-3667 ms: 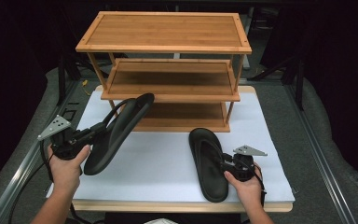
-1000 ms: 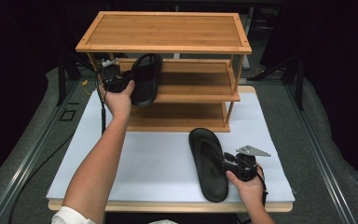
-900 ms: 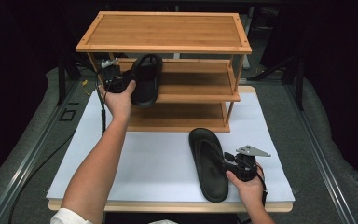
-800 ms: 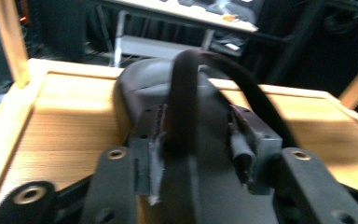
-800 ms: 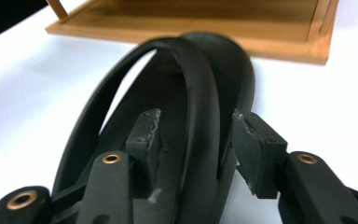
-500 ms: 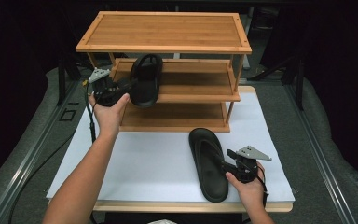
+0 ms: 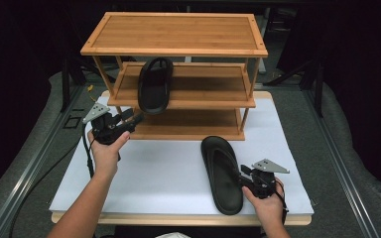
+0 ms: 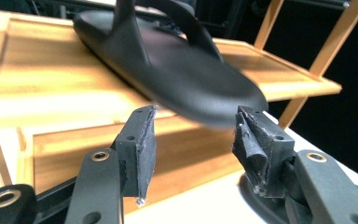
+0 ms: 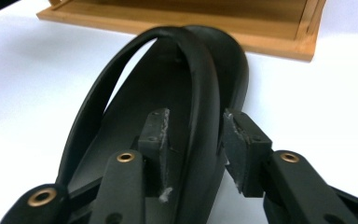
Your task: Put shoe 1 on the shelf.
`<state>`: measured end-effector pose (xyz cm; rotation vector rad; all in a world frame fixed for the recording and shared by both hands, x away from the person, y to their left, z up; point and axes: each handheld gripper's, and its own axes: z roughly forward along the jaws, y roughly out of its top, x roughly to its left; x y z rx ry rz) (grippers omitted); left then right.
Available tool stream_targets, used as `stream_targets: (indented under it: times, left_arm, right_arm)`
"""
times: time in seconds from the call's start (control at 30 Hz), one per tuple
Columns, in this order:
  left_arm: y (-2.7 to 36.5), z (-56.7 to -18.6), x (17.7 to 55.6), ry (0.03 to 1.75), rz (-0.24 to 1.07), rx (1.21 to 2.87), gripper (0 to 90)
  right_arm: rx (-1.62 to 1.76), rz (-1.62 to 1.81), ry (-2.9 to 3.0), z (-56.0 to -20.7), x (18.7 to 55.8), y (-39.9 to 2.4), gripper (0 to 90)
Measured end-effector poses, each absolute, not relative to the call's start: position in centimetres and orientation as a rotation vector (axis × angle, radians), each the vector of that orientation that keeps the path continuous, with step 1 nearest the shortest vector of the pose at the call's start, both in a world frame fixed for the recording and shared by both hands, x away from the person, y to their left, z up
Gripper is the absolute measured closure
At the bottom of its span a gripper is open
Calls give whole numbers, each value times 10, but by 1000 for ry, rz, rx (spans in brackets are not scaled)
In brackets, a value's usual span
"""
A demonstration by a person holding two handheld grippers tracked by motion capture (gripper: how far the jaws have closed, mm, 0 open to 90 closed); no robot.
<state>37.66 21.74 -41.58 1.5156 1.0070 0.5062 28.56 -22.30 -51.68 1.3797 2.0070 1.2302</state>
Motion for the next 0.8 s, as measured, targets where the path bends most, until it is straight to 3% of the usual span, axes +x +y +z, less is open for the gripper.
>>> stream_targets:
  times: [0.8]
  left_arm:
    - [238, -427, 376, 1051, 544, 1546, 453]
  right_arm:
    - [1414, 1121, 2059, -526, 285, -228, 754]
